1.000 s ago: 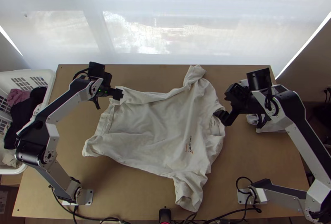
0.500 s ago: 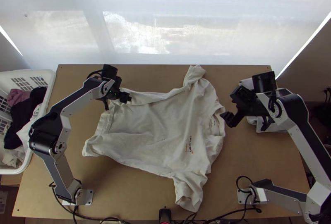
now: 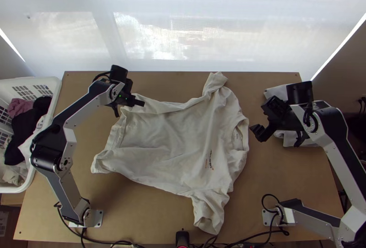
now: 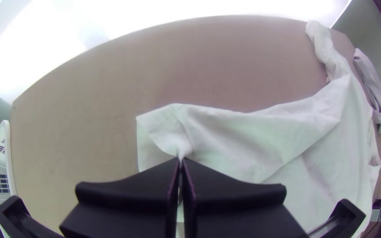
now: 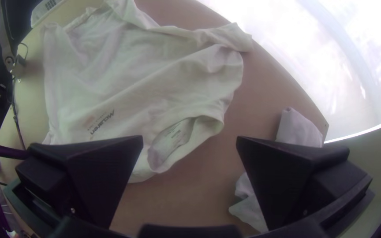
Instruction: Fold the t-shirt
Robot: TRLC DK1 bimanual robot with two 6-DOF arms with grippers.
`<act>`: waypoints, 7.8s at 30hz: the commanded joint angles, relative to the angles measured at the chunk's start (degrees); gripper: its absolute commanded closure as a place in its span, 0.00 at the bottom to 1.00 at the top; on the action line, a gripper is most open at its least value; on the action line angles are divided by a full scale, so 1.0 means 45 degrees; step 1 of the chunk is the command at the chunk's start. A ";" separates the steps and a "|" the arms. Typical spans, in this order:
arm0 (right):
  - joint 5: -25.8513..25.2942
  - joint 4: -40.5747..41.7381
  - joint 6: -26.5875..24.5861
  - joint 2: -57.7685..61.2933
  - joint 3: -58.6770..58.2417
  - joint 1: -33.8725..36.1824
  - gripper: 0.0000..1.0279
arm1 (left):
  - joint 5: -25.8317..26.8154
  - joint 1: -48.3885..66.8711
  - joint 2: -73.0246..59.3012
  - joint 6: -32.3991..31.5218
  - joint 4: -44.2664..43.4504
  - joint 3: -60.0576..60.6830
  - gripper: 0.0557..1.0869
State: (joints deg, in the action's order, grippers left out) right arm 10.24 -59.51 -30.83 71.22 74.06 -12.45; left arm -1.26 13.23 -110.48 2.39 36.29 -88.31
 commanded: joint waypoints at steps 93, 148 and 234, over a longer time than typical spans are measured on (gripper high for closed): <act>0.1377 0.3243 0.0269 1.1927 1.2702 -0.1296 0.97 | -0.1342 -0.2277 0.2734 -0.0024 -0.2636 0.0934 0.97; -0.0615 0.6290 0.0777 1.2650 1.1745 -0.2566 0.97 | 0.0533 -0.3058 0.0117 0.0113 -0.8475 0.1070 0.97; -0.0615 0.8927 0.1070 0.2533 -0.4251 -0.4207 0.97 | 0.0592 -0.3351 0.6621 0.0503 -0.9569 0.9781 0.97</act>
State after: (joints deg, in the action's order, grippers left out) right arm 7.49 -20.18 -26.39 82.91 56.97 -31.07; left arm 1.30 -2.63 -81.82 5.56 -7.05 -46.24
